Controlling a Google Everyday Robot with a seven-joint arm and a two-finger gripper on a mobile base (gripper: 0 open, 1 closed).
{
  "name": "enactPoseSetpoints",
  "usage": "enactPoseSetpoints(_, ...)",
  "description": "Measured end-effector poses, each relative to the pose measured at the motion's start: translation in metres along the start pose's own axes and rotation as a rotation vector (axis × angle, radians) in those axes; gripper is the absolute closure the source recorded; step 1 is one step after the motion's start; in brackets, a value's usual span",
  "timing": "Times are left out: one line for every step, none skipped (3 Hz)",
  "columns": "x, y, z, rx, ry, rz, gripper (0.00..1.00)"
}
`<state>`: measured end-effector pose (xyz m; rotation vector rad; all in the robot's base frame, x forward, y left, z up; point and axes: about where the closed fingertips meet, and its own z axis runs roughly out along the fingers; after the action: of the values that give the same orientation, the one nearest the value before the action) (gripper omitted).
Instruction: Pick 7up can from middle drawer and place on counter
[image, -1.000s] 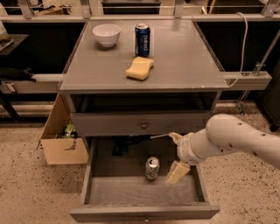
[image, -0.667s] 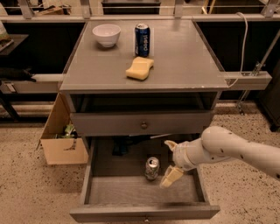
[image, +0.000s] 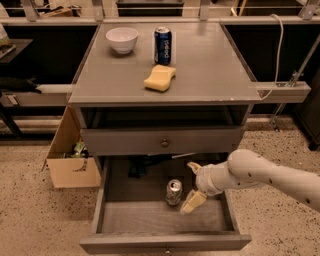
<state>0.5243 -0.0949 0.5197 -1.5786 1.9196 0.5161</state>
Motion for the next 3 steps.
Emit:
enactPoseSetpoints(0.018, -0.012, 0.041, 0.013, -0.038, -0.001, 0.0)
enactPoseSetpoints(0.027, -0.017, 0.062, 0.022, -0.052, -0.006, 0.0)
enactPoseSetpoints(0.032, -0.018, 0.083, 0.021, -0.082, -0.008, 0.0)
